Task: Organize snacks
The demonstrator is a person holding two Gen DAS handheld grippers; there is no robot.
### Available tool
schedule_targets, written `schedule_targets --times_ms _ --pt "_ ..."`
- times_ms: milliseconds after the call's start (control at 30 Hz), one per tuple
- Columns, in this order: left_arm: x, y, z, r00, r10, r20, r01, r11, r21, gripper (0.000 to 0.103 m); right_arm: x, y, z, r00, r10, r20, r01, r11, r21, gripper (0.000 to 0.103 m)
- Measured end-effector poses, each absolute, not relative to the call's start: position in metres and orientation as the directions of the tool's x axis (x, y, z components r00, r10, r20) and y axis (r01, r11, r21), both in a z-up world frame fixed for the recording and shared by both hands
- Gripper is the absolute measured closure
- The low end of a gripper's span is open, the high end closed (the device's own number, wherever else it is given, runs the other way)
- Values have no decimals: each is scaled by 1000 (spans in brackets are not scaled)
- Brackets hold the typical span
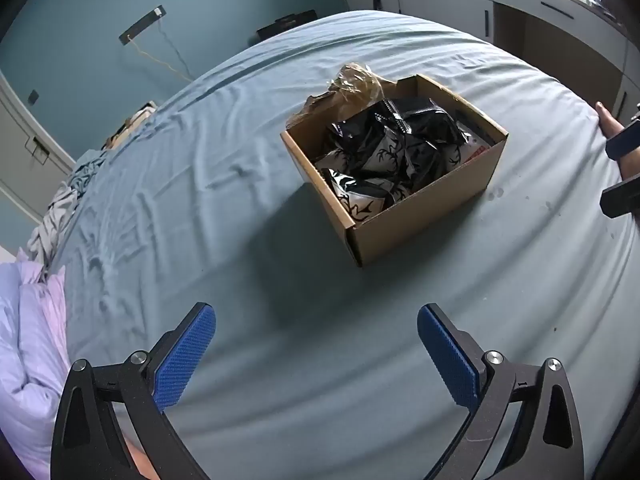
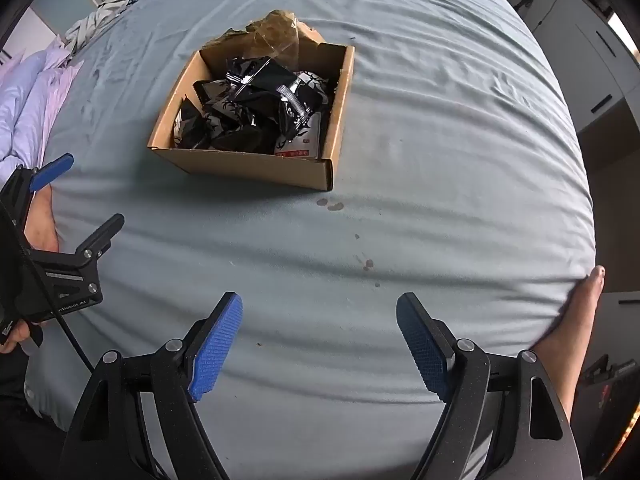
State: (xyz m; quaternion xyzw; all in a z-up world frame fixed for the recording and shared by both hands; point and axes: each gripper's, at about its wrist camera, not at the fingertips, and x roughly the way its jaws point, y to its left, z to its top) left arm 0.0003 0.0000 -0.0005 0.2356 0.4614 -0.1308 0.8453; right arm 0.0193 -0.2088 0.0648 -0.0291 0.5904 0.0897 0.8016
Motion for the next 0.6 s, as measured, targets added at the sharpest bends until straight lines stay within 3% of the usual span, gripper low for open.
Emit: schedule_targets --times_ms 233,433,600 --pt "0 5 -6 522 10 -853 441 853 280 0 21 -207 44 286 49 -957 -213 977 -14 24" --pt "-3 17 -38 511 46 -859 412 863 292 0 33 -212 -12 195 21 -981 -230 973 -25 24" --pt "-16 32 -65 474 42 -880 416 870 265 0 37 -211 -48 227 24 -974 -305 951 -47 24"
